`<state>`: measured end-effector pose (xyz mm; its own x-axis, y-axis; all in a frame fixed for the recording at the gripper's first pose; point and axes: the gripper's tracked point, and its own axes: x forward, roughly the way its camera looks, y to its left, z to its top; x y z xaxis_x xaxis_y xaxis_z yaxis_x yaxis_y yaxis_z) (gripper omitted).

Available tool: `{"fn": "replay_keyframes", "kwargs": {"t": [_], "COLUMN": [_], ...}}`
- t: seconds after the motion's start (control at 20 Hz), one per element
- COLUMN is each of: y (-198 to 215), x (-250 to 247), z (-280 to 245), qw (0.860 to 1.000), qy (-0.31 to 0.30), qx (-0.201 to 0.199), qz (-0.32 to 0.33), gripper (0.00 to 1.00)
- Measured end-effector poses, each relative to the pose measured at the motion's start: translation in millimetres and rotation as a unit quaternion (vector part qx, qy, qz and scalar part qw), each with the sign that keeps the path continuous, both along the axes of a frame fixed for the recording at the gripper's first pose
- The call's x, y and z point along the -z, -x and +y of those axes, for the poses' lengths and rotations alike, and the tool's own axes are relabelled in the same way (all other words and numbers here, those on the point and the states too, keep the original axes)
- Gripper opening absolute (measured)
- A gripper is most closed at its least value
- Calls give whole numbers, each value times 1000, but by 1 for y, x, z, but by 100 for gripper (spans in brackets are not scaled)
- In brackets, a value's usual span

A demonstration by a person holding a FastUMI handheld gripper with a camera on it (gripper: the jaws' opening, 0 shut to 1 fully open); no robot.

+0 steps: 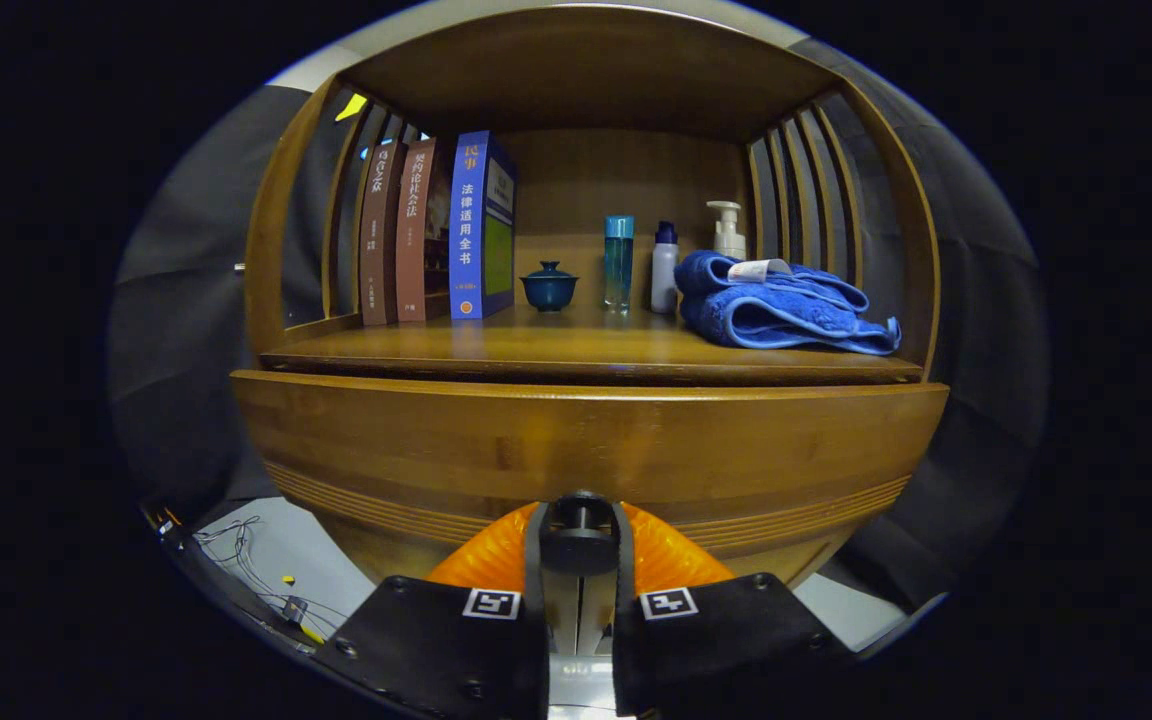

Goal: Pull open the drawer, take out the items inside it, and place them on the countertop above the cabinet.

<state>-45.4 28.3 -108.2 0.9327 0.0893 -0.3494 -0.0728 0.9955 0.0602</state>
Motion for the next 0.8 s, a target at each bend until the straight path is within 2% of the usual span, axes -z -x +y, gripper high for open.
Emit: {"fn": "replay_keyframes", "kwargs": {"t": [0.4,0.6,0.8], "y": [70,94,112], "x": [-12,-13,-12], "z": [-4,-6,-9], "qw": [1000,1000,1000], "qy": [-16,1,-8], "qx": [5,0,-1], "qz": [1,0,3], "gripper": [29,29,29]}}
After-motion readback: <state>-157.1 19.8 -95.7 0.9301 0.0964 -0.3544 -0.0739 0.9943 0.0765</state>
